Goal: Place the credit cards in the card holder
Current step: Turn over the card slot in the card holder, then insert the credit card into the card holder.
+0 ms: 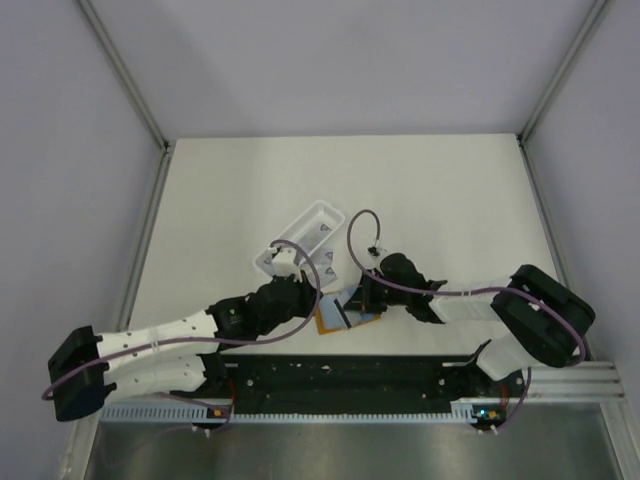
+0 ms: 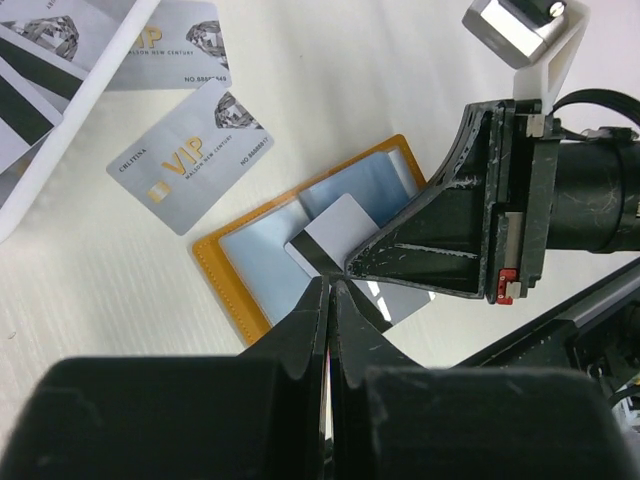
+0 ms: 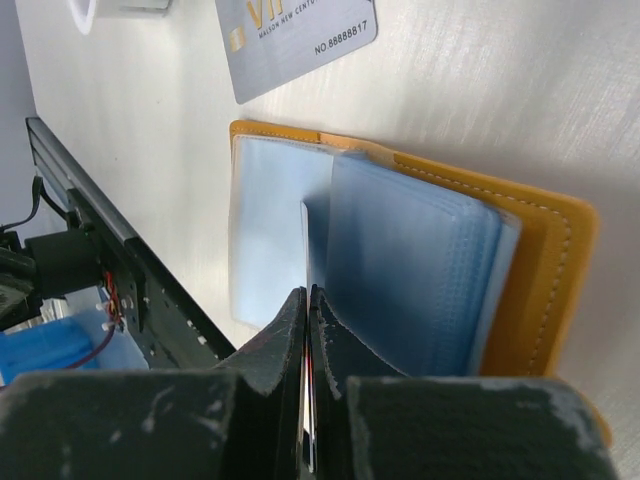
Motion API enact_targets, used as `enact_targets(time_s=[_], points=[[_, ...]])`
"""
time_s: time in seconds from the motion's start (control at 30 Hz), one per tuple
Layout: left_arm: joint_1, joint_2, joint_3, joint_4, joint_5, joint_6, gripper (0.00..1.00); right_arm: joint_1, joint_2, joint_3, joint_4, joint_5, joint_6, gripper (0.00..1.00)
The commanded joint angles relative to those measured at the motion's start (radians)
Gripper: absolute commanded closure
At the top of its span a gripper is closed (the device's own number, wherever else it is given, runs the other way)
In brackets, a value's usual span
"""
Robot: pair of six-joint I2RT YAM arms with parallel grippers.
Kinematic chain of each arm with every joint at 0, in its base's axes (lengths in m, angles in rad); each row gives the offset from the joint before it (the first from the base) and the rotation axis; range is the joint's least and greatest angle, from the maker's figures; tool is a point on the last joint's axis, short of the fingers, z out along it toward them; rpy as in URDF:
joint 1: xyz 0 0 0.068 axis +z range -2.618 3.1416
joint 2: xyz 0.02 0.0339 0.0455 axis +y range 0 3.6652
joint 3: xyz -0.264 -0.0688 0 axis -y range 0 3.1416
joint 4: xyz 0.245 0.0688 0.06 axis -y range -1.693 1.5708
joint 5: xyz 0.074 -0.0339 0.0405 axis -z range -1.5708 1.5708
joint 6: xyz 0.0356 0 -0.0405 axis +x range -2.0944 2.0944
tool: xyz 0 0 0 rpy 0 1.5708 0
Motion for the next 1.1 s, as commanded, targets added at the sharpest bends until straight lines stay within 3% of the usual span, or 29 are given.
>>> enact_targets(time_s=[0.0,0.47,1.07], points=[[0.003,0.044,-0.004,0.043,0.016,0.013,1.00,0.017,0.019,0.039,0.064,0.023,0.008,1.00],[0.003,0.297,-0.065,0.193,0.093,-0.027,1.00,0.019,-0.028,0.011,0.038,0.057,-0.011,1.00],[0.003,0.323,-0.133,0.219,0.105,-0.059,1.00,0.019,-0.088,-0.047,0.073,0.146,-0.003,1.00]])
